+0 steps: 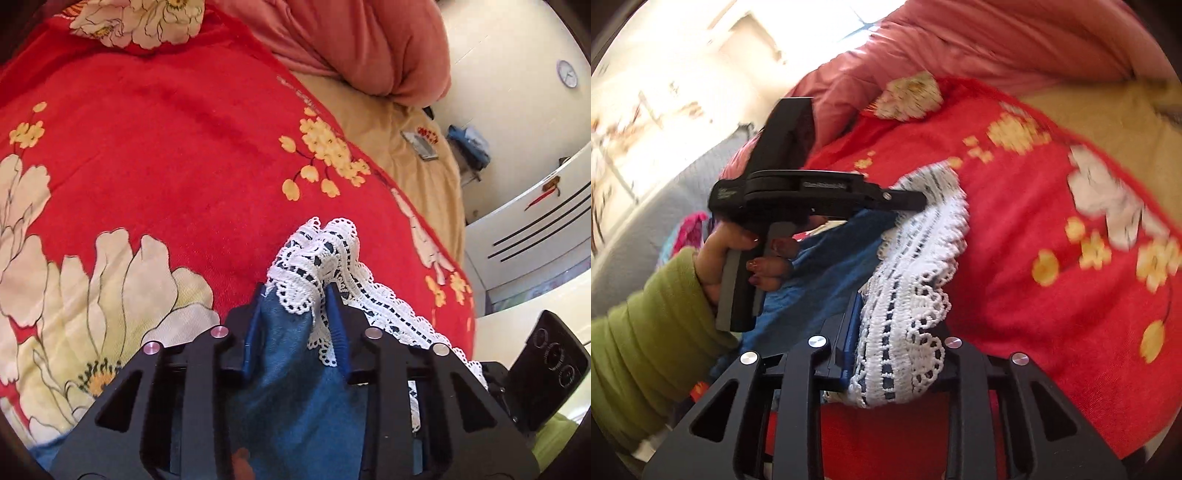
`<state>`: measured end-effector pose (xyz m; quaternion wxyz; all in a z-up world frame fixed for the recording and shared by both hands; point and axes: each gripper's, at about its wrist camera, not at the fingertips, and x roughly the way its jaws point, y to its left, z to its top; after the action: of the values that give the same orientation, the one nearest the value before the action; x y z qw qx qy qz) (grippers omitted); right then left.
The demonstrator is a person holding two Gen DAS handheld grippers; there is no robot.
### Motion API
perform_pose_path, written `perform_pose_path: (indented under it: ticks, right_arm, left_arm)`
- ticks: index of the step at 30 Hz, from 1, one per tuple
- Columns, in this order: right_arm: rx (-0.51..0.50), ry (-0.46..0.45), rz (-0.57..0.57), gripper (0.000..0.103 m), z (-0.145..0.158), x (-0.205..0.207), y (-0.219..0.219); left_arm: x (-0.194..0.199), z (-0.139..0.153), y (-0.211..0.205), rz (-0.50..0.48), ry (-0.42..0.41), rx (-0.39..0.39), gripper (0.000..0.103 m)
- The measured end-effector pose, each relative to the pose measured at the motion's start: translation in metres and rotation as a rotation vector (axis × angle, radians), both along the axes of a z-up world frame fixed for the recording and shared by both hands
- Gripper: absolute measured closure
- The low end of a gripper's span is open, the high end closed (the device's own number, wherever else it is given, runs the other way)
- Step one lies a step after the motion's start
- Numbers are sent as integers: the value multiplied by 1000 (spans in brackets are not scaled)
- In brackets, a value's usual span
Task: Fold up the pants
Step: 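Grasp the lace-trimmed edge with both grippers, then lift the lace edge with both grippers and fold it over the pants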
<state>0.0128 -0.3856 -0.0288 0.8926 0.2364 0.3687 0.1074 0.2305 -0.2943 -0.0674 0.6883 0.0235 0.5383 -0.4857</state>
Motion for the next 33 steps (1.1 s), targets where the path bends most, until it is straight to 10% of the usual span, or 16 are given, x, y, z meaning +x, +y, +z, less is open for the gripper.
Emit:
perform_pose_path:
  ticks: [15, 26, 33]
  right_arm:
    - [-159, -186, 202, 80, 76, 1, 84]
    - [-240, -119, 459, 81, 51, 17, 188]
    - [-299, -60, 579, 81, 19, 18, 237]
  left_arm:
    - [-8, 70, 108, 124, -62, -222, 81]
    - [-20, 47, 214, 315, 2, -189, 83]
    - [-26, 15, 285, 488, 110, -257, 41]
